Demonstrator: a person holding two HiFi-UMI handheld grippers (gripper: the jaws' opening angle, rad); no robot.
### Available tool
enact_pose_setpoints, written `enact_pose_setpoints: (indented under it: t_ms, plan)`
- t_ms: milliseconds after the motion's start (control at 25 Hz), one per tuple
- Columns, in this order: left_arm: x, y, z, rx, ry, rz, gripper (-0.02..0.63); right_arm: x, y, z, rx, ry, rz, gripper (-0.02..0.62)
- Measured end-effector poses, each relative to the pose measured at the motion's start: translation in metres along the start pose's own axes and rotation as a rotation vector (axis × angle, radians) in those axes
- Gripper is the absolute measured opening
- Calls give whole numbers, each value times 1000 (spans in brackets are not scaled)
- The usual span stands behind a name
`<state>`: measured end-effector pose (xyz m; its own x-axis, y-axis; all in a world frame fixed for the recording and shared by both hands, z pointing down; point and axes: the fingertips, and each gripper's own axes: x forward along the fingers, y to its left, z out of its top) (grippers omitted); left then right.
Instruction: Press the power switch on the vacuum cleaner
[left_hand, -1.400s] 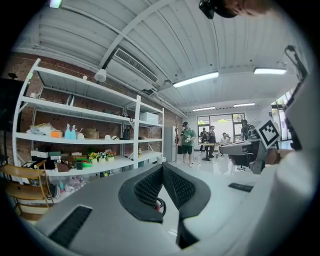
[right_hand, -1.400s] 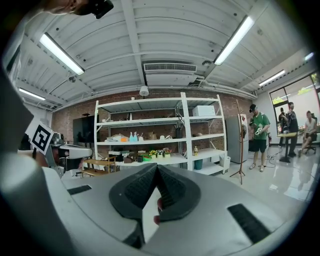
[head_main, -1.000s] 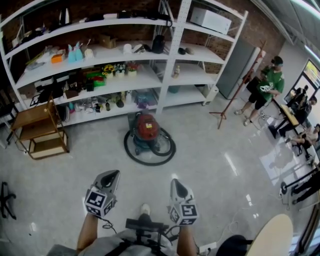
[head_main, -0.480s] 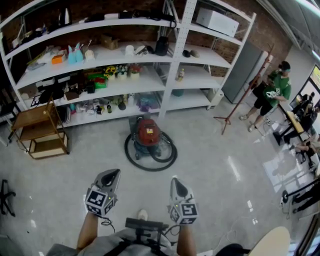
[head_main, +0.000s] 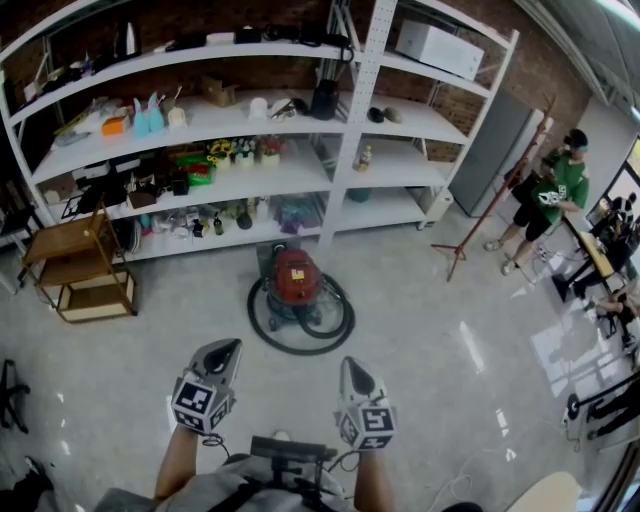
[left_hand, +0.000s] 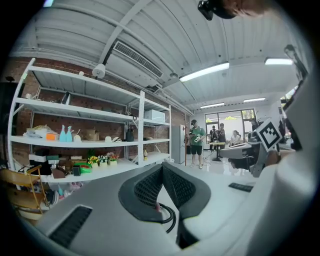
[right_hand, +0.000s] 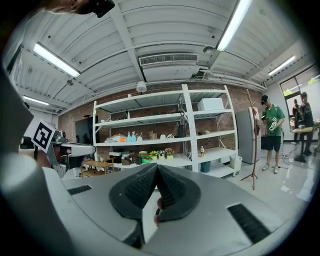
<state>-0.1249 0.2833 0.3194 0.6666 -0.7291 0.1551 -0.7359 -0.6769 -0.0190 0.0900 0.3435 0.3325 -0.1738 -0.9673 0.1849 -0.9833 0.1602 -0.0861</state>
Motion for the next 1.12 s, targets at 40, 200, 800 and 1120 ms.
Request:
enact_pose_setpoints:
  t_ms: [40,200,800,1120]
  plan:
    - [3,0,0,1,2,2,8,3,-2,1,4,-1,5,9]
    - [15,0,1,10,2,10,8,14,-11,-1,12,-13,29,9]
    - [46,16,5,7,10,28,8,50,-21,2,-3,17,55,9]
    - [80,46,9,6,10,23,8,90,-30,14,15,9,44,9]
